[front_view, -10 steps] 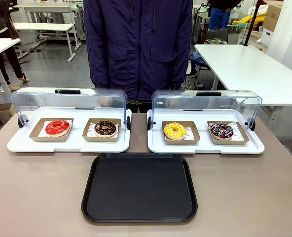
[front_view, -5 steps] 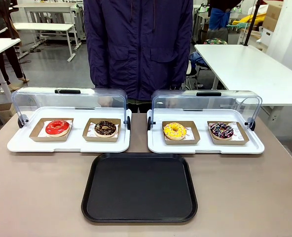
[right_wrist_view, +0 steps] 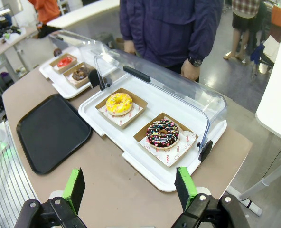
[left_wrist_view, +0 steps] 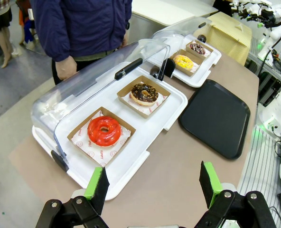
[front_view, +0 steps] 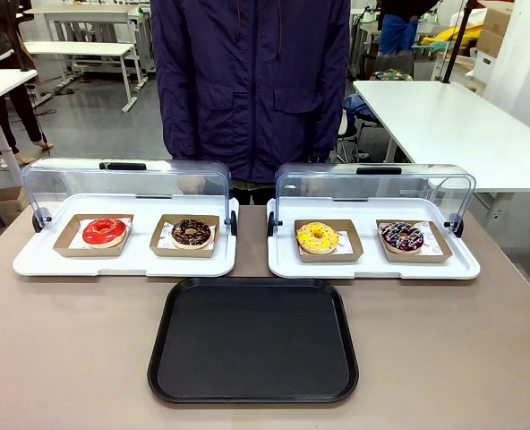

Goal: Move the third donut from the left to the tray.
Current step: Pick up the Paper togo box containing the Donut indicated by the person and place it on the Handle tray.

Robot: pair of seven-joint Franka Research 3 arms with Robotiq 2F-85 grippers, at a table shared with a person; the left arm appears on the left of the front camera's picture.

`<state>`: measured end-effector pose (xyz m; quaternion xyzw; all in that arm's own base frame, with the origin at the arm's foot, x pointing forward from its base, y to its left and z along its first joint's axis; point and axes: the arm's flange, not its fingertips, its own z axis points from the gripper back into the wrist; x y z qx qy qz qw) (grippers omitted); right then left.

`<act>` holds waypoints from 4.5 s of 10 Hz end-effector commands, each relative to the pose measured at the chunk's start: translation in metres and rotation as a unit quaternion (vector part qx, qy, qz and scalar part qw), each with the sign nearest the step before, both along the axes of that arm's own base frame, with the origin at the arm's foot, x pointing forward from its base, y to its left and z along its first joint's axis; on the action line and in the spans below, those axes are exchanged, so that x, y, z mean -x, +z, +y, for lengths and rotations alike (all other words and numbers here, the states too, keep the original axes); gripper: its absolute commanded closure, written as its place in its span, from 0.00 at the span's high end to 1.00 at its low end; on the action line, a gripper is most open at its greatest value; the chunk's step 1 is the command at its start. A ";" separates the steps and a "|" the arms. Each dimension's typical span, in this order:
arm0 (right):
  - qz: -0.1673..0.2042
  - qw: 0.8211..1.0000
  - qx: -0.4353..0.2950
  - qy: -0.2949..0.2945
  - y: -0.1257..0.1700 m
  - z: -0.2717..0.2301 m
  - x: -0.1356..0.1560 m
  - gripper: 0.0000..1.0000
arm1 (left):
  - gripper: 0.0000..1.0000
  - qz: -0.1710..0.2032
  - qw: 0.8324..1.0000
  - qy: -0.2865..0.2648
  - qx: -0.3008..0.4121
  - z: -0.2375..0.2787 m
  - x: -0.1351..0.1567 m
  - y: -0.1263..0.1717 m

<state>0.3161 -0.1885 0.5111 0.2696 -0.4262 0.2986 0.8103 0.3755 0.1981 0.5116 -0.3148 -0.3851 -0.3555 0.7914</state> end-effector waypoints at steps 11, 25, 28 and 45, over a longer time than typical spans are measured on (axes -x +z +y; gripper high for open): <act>-0.017 1.000 -0.005 0.005 0.002 -0.001 -0.003 1.00 | 1.00 -0.006 1.000 -0.005 0.003 -0.001 0.001 0.002; -0.017 1.000 -0.005 0.005 0.002 -0.001 -0.003 1.00 | 1.00 -0.006 1.000 -0.005 0.003 -0.001 0.001 0.002; -0.017 1.000 -0.005 0.005 0.002 -0.001 -0.003 1.00 | 1.00 -0.006 1.000 -0.005 0.003 -0.001 0.001 0.002; -0.017 1.000 -0.005 0.005 0.002 -0.001 -0.003 1.00 | 1.00 -0.006 1.000 -0.005 0.003 -0.001 0.001 0.002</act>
